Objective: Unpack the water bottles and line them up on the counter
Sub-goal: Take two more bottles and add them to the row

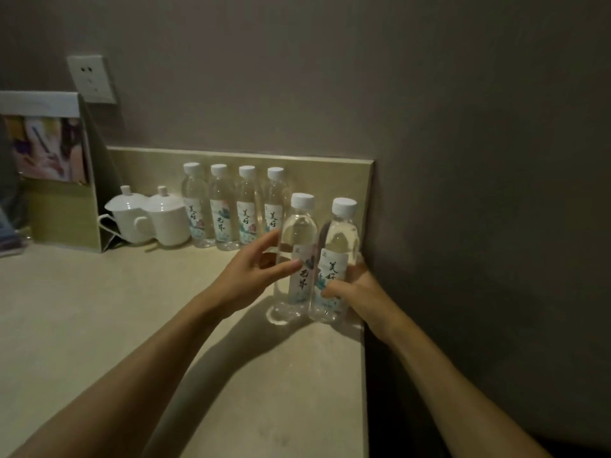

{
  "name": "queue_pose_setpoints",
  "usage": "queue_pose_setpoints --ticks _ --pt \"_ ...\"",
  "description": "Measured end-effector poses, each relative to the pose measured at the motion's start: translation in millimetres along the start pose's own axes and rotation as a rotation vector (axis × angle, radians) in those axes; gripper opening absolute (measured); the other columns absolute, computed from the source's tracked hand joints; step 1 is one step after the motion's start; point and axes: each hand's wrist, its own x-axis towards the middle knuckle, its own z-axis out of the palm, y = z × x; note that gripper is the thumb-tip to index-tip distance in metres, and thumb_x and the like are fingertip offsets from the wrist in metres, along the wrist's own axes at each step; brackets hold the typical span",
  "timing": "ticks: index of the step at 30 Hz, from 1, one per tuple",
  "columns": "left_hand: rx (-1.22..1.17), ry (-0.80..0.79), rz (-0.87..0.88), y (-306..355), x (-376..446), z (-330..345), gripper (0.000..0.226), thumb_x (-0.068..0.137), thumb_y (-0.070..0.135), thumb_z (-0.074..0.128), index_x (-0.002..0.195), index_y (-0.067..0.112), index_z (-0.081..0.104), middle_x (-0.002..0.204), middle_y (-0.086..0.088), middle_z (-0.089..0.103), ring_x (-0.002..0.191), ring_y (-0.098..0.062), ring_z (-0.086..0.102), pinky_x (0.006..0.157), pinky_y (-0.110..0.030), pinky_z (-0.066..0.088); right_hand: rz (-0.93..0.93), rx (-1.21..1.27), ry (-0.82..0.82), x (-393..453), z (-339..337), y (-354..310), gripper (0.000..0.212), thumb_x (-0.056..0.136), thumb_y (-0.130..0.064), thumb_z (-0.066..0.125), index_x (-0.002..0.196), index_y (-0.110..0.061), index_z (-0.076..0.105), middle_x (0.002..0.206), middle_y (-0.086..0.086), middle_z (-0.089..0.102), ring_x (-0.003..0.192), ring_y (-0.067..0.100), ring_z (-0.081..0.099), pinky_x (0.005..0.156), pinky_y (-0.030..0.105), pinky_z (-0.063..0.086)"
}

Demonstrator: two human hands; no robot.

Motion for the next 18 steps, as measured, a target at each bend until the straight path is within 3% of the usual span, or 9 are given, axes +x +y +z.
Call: queue_pose_setpoints --ticks 5,9,12,14,16,18 --pt "-0.02 -0.08 0.063 -19 11 -27 0.048 0.091 0.01 0.064 0.123 0.043 0.051 0.115 0.027 0.068 0.112 0.002 0.065 0.082 -0.015 0.055 0.061 -0.013 0.054 13 14 -15 0.058 0.058 0.001 0.059 0.114 -0.018 0.058 0.113 0.015 0.066 0.106 0.024 0.064 0.085 0.033 0.053" --pt "-0.055 -0.176 0.101 -28 20 -40 0.048 0.094 0.011 0.061 0.126 0.044 0.049 0.121 0.029 0.064 0.116 0.005 0.061 0.086 -0.013 0.053 0.08 -0.039 0.158 15 29 -20 0.062 0.054 0.0 0.057 0.115 -0.011 0.061 0.113 0.019 0.066 0.11 0.031 0.063 0.095 0.044 0.05" --pt "-0.024 -0.283 0.121 -33 26 -44 0.048 0.097 0.015 0.055 0.141 0.029 0.042 0.137 0.011 0.058 0.126 -0.004 0.057 0.097 -0.024 0.052 0.101 -0.063 0.246 10 36 -19 0.067 0.056 -0.001 0.056 0.122 -0.007 0.056 0.116 0.021 0.065 0.111 0.034 0.062 0.097 0.046 0.05" --pt "0.137 -0.309 0.155 -32 28 -47 0.056 0.095 0.034 0.056 0.146 0.03 0.035 0.139 0.015 0.053 0.127 0.001 0.052 0.099 -0.025 0.05 0.121 -0.093 0.246 6 38 -16 0.069 0.061 -0.003 0.059 0.129 -0.01 0.052 0.119 0.017 0.066 0.112 0.03 0.063 0.096 0.044 0.051" --pt "0.313 -0.255 0.199 -31 25 -47 0.064 0.081 0.059 0.061 0.138 0.039 0.04 0.123 0.031 0.051 0.112 0.014 0.051 0.084 -0.014 0.05 0.147 -0.157 0.229 3 40 -13 0.064 0.074 -0.008 0.066 0.134 -0.015 0.047 0.121 0.008 0.066 0.11 0.019 0.064 0.092 0.035 0.054" --pt "0.446 -0.133 0.175 -36 22 -40 0.07 0.071 0.063 0.071 0.131 0.033 0.048 0.115 0.024 0.054 0.1 0.005 0.055 0.078 -0.016 0.05 0.149 -0.289 0.255 2 42 -12 0.059 0.082 -0.013 0.072 0.135 -0.017 0.046 0.12 0.001 0.067 0.104 0.007 0.066 0.084 0.023 0.055"
